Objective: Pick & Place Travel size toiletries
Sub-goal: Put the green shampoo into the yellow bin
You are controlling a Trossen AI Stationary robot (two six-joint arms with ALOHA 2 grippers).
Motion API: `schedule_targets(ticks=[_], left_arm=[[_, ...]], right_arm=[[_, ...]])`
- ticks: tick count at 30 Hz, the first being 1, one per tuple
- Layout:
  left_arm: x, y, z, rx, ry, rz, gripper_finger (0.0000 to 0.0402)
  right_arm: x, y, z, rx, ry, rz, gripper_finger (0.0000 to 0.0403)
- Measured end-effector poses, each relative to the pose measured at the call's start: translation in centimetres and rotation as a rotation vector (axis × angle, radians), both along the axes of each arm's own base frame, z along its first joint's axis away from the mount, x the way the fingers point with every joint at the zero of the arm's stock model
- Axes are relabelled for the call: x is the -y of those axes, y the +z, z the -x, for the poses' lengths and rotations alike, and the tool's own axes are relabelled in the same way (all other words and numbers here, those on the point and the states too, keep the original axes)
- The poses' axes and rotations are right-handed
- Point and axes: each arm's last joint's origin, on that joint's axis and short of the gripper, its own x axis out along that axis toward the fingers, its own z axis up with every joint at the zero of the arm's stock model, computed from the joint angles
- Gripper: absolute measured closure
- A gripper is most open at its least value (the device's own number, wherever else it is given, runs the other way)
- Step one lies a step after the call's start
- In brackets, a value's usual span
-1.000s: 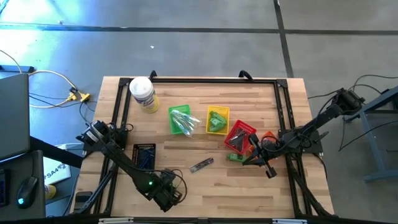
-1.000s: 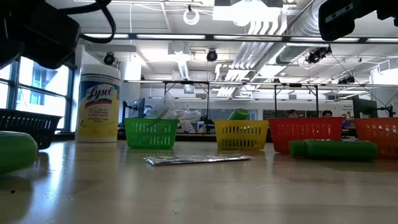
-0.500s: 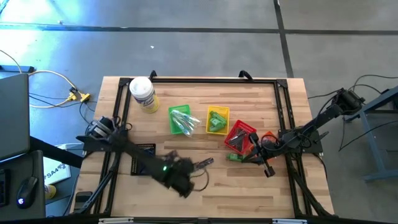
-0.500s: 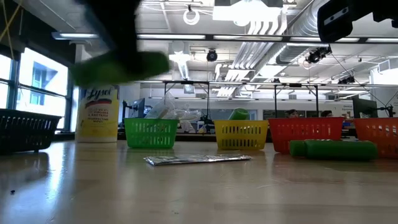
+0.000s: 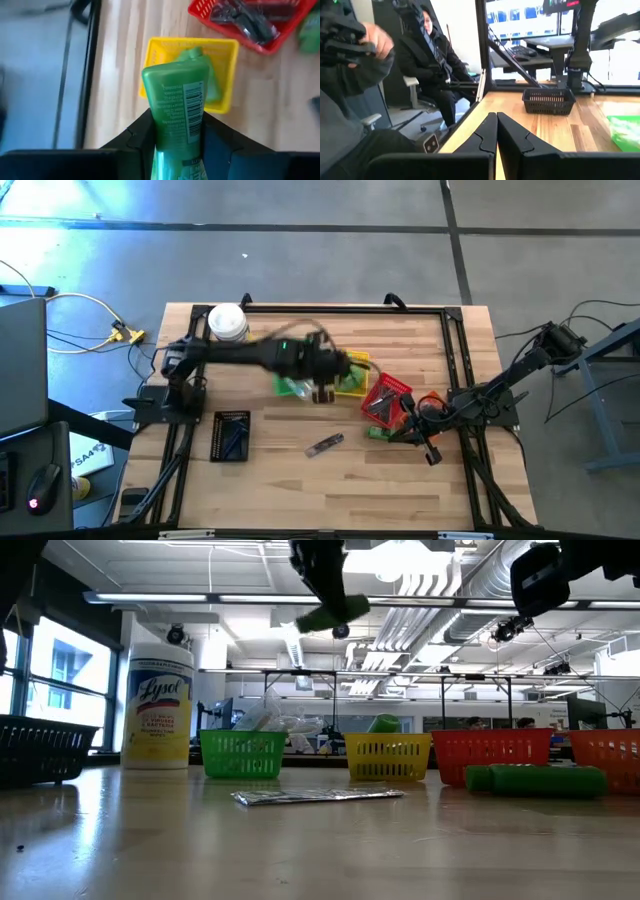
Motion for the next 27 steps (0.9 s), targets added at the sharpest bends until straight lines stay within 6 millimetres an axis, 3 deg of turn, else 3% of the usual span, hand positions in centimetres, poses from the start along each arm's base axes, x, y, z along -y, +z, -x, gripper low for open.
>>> schedule_targets(ticks=[4, 9, 14, 18, 22, 27], left_arm=[[-4.4, -0.1, -1.3, -0.027, -0.235, -0.085, 0.0288], [-7.5, -0.9, -2.6, -0.111, -0.6, -0.292, 0.0288], [-9.5, -4.3, -3.8, -0.322, -0.903, -0.425, 0.0288], [-9.9, -6.9, -4.8, -0.425, -1.105, -0.499, 0.0288], [-9.3, -8.3, -6.0, -0.393, -1.275, -0.54, 0.0288], [-8.8, -10.0, -7.5, -0.339, -1.359, -0.589, 0.0288]], right_arm=[[0.0, -0.3, 0.0, -0.021, 0.0, 0.02, 0.0401], [0.0, -0.5, 0.0, -0.034, -0.004, 0.053, 0.0401], [0.1, -0.4, 0.0, -0.006, -0.04, 0.099, 0.0401], [0.3, -0.3, 0.0, 0.006, -0.093, 0.113, 0.0401], [0.3, -0.4, 0.0, -0.009, -0.111, 0.105, 0.0401], [0.3, -0.5, 0.0, -0.017, -0.111, 0.109, 0.0401]])
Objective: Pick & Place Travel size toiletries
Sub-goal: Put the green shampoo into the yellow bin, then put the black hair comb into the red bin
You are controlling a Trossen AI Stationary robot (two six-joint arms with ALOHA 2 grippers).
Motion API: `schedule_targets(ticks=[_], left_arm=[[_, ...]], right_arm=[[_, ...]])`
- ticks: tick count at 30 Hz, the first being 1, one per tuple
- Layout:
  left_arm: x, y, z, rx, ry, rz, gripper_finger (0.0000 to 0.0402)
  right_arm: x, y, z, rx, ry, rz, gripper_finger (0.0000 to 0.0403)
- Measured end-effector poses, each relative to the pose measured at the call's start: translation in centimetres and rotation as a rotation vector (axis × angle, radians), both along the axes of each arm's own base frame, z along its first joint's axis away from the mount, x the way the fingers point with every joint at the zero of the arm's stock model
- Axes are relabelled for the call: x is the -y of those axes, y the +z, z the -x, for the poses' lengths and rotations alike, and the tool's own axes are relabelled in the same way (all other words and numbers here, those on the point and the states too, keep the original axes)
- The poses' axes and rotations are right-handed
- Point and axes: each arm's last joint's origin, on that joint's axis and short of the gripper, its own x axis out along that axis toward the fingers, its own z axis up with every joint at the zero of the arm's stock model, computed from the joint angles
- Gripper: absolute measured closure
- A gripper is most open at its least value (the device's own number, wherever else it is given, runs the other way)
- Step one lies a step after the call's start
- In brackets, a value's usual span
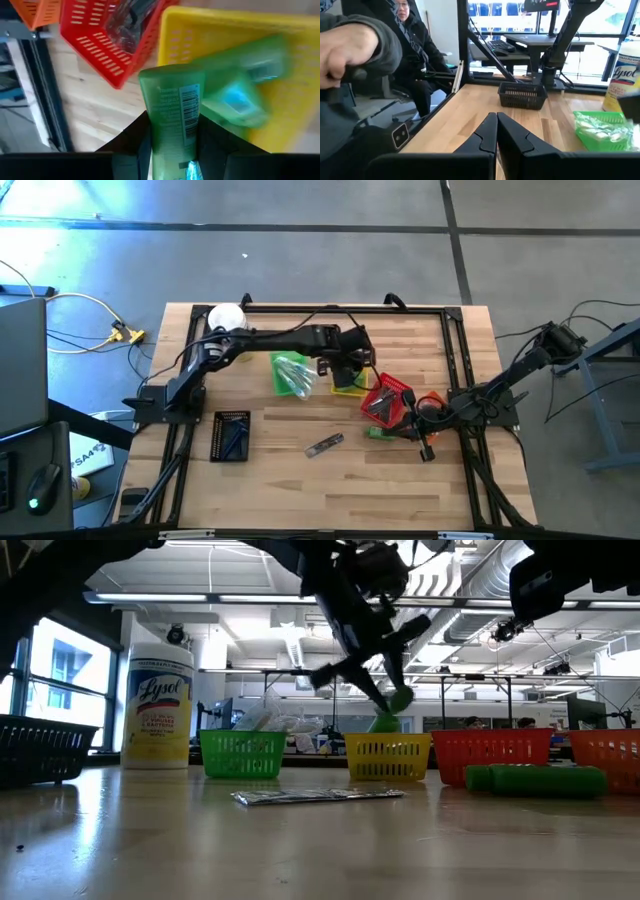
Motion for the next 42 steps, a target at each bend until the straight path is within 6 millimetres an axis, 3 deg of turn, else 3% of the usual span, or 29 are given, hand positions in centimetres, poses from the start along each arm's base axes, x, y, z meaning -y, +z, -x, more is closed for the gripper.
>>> schedule_targets(ticks=[5, 16, 31, 36, 42], left_arm=[[-0.2, -1.5, -1.0, 0.023, -0.062, -0.024, 0.0289], [-0.6, -4.3, -0.9, -0.112, -0.105, -0.041, 0.0287], [-0.8, -4.6, -1.3, -0.086, 0.064, -0.026, 0.0179], [0.1, -3.3, -1.0, -0.101, 0.163, -0.162, 0.0162], [2.0, 1.1, -0.7, -0.085, 0.26, -0.195, 0.016]], right_arm=[[0.0, 0.0, 0.0, 0.006, 0.0, 0.03, 0.0401], [0.1, 0.3, 0.0, 0.045, -0.035, 0.088, 0.0401], [0.1, 0.2, 0.0, 0.036, -0.026, 0.053, 0.0401], [0.1, 0.2, 0.0, 0.026, -0.024, 0.018, 0.0401], [0.0, 0.2, 0.0, 0.023, -0.021, 0.005, 0.0401]])
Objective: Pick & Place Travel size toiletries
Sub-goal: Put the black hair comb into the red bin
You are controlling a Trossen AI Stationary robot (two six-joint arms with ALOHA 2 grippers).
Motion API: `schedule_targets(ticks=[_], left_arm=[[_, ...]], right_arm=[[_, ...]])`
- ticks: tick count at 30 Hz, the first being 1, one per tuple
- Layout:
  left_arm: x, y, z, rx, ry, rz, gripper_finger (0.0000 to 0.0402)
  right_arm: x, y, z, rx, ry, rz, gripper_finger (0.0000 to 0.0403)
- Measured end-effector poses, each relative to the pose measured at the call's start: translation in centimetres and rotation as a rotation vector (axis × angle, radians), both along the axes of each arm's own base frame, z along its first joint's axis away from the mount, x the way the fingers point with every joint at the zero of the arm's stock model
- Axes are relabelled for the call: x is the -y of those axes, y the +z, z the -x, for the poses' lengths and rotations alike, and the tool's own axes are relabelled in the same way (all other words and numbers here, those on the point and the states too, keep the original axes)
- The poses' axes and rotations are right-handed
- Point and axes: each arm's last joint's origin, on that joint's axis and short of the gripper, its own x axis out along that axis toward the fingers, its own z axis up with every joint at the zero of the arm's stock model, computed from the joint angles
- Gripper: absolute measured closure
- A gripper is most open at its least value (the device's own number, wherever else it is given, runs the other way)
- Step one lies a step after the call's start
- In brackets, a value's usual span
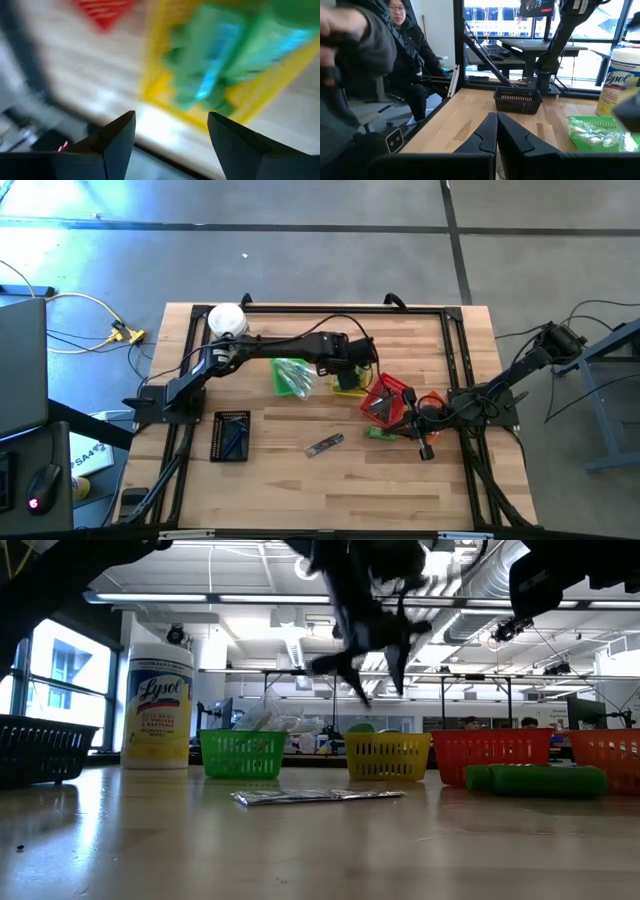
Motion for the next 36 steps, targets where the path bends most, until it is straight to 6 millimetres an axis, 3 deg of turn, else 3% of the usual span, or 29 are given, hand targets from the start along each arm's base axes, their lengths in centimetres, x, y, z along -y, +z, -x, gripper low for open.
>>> schedule_targets(ticks=[2, 5, 9, 12, 15, 18, 20, 23, 26, 28, 31, 36], left_arm=[[0.7, 2.4, 0.3, 0.041, 0.037, 0.02, 0.016], [1.5, 6.5, 2.4, 0.053, 0.103, 0.071, 0.0166], [2.3, 12.7, 6.8, 0.169, 0.211, 0.2, 0.0213], [2.6, 16.4, 11.1, 0.248, 0.352, 0.485, 0.0269], [2.3, 18.0, 13.6, 0.27, 0.511, 0.866, 0.0334], [2.7, 16.9, 14.5, 0.191, 0.589, 1.021, 0.039], [3.7, 15.1, 14.5, 0.125, 0.594, 1.042, 0.0391], [5.5, 10.9, 14.1, 0.007, 0.558, 1.053, 0.0391], [7.3, 6.1, 13.7, -0.059, 0.464, 1.181, 0.04], [8.5, 3.1, 13.7, -0.027, 0.433, 1.265, 0.0399], [9.9, -0.6, 13.7, 0.102, 0.535, 1.32, 0.0401], [12.3, -4.8, 14.6, 0.246, 0.718, 1.449, 0.0401]], right_arm=[[0.0, 0.0, 0.0, 0.0, 0.0, 0.0, 0.0401], [0.0, 0.0, 0.0, 0.0, 0.0, 0.0, 0.0401], [0.0, -0.1, 0.0, -0.007, 0.0, 0.004, 0.0401], [0.0, -0.2, 0.0, -0.017, 0.003, 0.009, 0.0401], [0.0, -0.4, 0.0, -0.039, 0.004, 0.013, 0.0401], [0.0, -0.5, 0.0, -0.054, 0.003, 0.008, 0.0401], [0.0, -0.6, 0.0, -0.059, 0.004, 0.011, 0.0401], [0.0, -0.6, 0.0, -0.063, 0.003, 0.002, 0.0401], [-0.1, -0.9, -0.1, -0.088, 0.003, -0.03, 0.0401], [-0.1, -1.3, -0.2, -0.121, 0.002, -0.039, 0.0401], [-0.2, -2.2, -0.6, -0.165, -0.019, -0.021, 0.0401], [0.5, -3.4, -1.9, -0.241, -0.111, -0.085, 0.0401]])
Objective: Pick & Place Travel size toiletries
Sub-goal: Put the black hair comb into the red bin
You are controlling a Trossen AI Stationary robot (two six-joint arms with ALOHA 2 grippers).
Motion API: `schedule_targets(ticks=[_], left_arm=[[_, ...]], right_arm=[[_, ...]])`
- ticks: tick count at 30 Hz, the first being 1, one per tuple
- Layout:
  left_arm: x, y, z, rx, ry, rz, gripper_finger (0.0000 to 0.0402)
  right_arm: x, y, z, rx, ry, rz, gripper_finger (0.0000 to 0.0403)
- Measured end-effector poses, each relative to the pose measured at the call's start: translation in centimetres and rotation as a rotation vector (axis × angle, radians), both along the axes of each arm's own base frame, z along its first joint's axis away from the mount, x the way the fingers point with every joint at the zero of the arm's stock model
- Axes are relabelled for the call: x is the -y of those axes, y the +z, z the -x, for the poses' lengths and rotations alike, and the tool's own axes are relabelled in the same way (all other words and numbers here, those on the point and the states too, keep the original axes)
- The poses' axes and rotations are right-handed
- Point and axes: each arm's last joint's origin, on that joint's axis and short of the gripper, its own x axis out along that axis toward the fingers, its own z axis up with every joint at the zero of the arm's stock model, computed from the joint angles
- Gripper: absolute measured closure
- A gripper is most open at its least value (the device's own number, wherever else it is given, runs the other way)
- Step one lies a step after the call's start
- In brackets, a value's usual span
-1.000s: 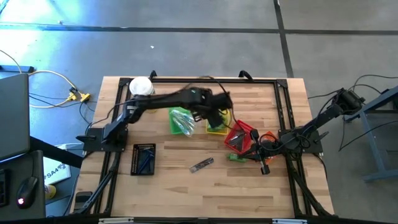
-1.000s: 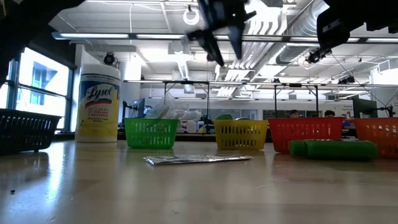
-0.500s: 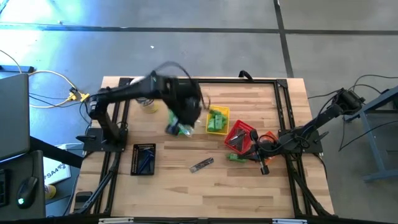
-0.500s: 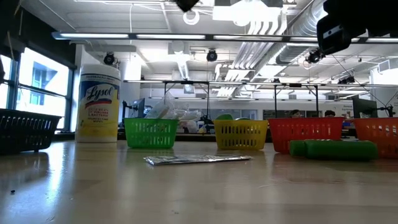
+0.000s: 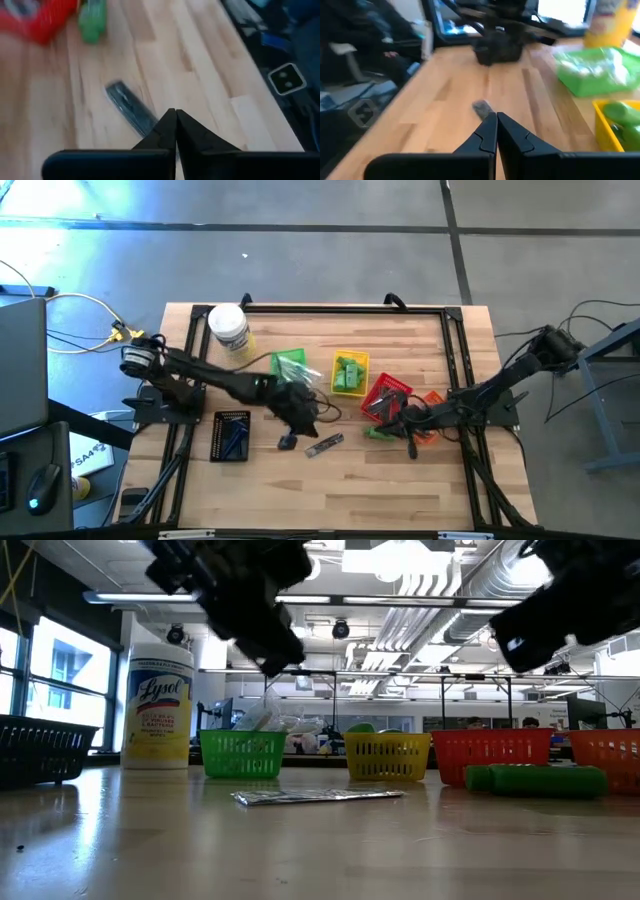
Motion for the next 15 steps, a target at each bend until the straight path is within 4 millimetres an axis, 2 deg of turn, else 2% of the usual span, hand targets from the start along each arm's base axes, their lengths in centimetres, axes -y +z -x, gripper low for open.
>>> schedule_targets(ticks=[3, 7, 11, 15], left_arm=[[1.5, -1.6, 0.8, -0.046, 0.146, 0.023, 0.0401], [2.5, -2.4, 1.5, -0.112, 0.365, -0.007, 0.0401], [4.0, -3.3, 2.0, -0.132, 0.402, -0.084, 0.0384], [5.5, -3.7, 2.2, -0.143, 0.38, -0.064, 0.0335]], right_arm=[[0.3, -0.2, -1.6, -0.046, -0.031, -0.016, 0.0401], [0.3, -0.4, -4.3, -0.129, -0.004, -0.003, 0.0401], [0.2, -1.3, -7.2, -0.272, 0.047, 0.029, 0.0401], [0.1, -2.3, -9.3, -0.389, 0.092, 0.07, 0.0401]])
